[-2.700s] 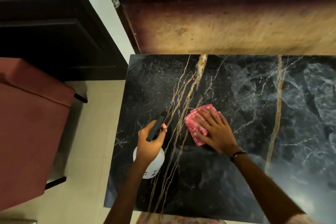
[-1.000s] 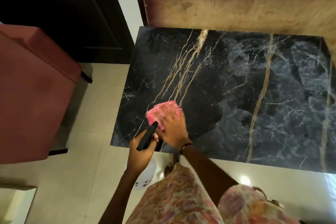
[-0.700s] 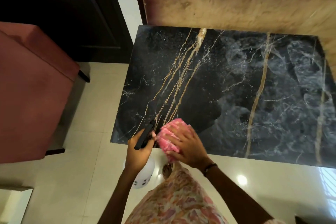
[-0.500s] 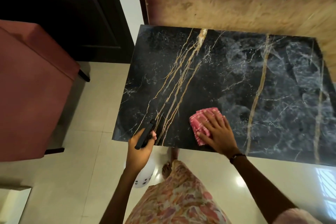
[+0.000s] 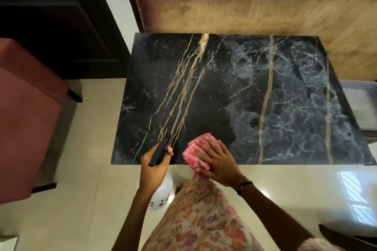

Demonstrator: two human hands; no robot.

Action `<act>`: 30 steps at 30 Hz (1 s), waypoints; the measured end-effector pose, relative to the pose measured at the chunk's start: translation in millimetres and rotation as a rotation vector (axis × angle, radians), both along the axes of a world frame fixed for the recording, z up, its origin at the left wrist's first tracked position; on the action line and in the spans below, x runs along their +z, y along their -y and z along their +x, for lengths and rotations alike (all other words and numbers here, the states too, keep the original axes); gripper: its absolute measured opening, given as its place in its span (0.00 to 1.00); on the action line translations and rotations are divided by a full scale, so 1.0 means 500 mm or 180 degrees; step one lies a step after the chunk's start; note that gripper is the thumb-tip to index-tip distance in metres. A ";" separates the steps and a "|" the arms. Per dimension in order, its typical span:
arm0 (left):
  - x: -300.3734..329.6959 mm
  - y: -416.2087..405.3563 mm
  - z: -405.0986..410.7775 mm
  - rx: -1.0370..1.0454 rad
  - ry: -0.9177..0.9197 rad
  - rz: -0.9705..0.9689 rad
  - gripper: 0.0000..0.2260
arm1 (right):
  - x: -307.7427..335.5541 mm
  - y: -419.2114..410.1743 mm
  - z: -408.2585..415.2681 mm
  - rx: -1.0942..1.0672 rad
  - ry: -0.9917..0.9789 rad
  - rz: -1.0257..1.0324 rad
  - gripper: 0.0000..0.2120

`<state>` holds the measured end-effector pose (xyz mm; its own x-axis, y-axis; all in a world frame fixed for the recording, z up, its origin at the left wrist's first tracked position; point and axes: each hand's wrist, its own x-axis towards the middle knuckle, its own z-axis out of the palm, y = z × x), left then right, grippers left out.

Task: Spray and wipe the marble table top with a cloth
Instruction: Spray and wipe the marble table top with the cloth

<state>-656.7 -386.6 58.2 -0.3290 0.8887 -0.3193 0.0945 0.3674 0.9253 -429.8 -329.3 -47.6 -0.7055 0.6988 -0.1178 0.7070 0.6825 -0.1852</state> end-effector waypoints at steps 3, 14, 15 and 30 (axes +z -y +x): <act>-0.001 -0.004 0.015 -0.0087 -0.0042 -0.0057 0.07 | 0.000 -0.030 0.136 -0.0379 0.0180 -0.0004 0.30; 0.002 -0.056 0.106 -0.0035 -0.0057 -0.0182 0.10 | -0.002 -0.099 0.036 -0.0657 0.0040 -0.0245 0.29; 0.003 -0.063 0.118 -0.0018 -0.0059 -0.0200 0.11 | -0.001 -0.081 0.056 -0.0408 0.0002 -0.0246 0.28; 0.023 -0.133 0.280 -0.0169 -0.0078 -0.0088 0.08 | 0.021 -0.190 0.273 -0.0971 0.0103 -0.0410 0.29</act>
